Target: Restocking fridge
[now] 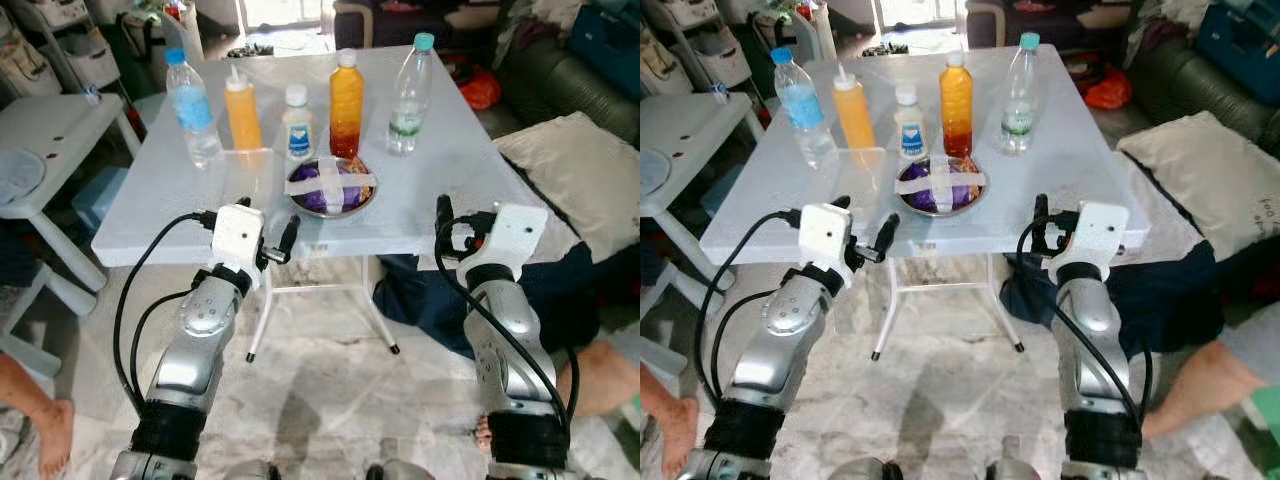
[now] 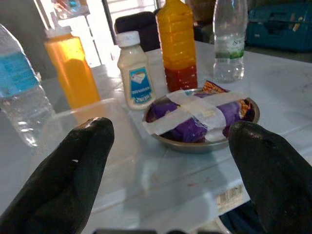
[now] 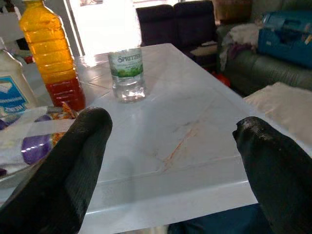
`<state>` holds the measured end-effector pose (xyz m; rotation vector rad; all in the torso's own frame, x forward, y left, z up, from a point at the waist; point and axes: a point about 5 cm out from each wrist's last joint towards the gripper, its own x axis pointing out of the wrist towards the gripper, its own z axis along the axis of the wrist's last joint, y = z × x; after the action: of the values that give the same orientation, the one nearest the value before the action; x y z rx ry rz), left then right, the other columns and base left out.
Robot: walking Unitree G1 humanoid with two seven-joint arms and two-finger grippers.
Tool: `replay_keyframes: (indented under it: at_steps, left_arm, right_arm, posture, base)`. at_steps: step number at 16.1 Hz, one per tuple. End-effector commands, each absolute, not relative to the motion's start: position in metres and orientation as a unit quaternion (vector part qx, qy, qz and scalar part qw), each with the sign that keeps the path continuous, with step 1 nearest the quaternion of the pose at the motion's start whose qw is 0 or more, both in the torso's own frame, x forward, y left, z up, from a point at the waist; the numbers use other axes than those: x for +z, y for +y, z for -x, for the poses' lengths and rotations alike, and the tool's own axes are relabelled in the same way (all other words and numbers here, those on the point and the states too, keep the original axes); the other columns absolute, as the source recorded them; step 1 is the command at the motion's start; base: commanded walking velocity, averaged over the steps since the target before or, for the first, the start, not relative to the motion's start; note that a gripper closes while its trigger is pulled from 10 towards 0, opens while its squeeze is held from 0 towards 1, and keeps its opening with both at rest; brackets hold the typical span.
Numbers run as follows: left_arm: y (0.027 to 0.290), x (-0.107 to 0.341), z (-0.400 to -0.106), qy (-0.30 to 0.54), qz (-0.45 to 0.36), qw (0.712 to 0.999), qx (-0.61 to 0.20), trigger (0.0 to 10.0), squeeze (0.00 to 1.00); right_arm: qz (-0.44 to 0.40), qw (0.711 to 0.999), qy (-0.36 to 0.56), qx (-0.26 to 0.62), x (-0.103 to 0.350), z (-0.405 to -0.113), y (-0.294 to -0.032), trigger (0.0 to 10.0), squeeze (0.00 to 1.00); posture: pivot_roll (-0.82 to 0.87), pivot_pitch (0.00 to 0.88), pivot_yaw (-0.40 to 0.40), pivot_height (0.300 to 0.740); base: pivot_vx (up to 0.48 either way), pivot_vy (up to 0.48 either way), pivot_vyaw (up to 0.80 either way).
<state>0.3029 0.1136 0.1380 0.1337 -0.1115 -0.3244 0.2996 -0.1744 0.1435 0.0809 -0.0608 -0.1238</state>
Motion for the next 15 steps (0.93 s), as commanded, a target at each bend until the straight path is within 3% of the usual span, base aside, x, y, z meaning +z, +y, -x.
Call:
replay_keyframes:
  at_steps: [1, 5, 7, 15]
  left_arm:
    - [0.112, 0.143, -0.303, -0.056, -0.068, 0.982, -0.169, 10.0, 0.00]
    - [0.111, 0.143, -0.302, -0.055, -0.072, 0.981, -0.174, 10.0, 0.00]
    - [0.127, 0.149, -0.296, -0.050, -0.089, 0.982, -0.159, 10.0, 0.00]
    - [0.157, 0.133, -0.271, 0.002, -0.138, 0.983, -0.122, 10.0, 0.00]
  right_arm:
    - [-0.061, 0.996, -0.037, -0.049, 0.150, -0.306, -0.167, 10.0, 0.00]
    - [-0.072, 0.996, -0.036, -0.046, 0.150, -0.308, -0.166, 10.0, 0.00]
    - [-0.167, 0.985, -0.028, -0.018, 0.165, -0.334, -0.136, 10.0, 0.00]
    - [-0.206, 0.978, 0.004, -0.009, 0.174, -0.363, -0.111, 10.0, 0.00]
  posture:
    - [-0.05, 0.000, 0.102, 0.740]
    - [-0.05, 0.000, 0.111, 0.740]
    - [0.03, 0.070, 0.124, 0.740]
    - [0.07, 0.102, 0.106, 0.740]
  base:
    - [0.000, 0.000, 0.00]
    - [0.000, 0.000, 0.00]
    - [0.000, 0.000, 0.00]
    - [0.000, 0.000, 0.00]
